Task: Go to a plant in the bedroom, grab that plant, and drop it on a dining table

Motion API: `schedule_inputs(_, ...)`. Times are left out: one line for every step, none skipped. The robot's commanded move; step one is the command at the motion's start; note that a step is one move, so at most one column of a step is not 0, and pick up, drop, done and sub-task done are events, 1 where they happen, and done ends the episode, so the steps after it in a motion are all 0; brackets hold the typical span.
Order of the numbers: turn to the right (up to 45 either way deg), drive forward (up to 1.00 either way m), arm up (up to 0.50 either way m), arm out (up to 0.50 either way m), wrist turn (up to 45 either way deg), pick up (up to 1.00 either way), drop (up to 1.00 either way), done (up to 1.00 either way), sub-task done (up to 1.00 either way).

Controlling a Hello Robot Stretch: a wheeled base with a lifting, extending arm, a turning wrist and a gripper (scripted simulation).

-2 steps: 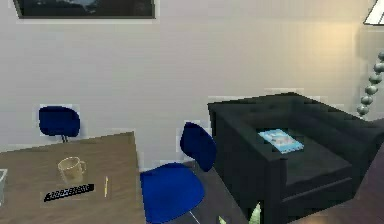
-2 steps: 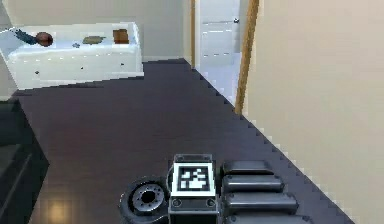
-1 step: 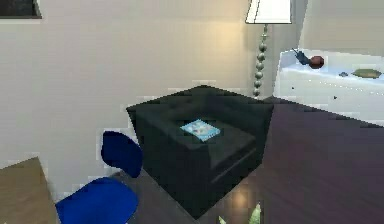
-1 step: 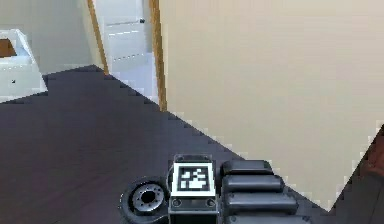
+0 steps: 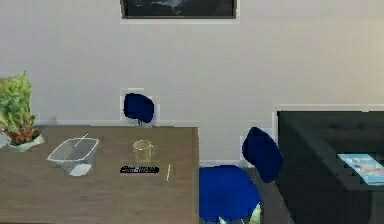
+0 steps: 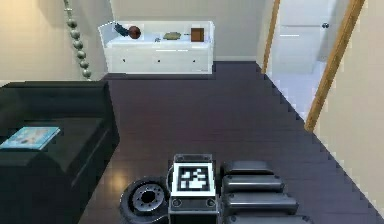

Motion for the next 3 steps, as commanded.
schedule_inputs(-45.0, 0.0, 0.0, 0.0, 0.0, 0.0, 0.0, 0.0, 0.0)
schedule_inputs(-27.0, 0.0, 0.0, 0.0, 0.0, 0.0, 0.0, 0.0, 0.0)
schedule_inputs(42.0, 0.0, 0.0, 0.0, 0.0, 0.0, 0.0, 0.0, 0.0)
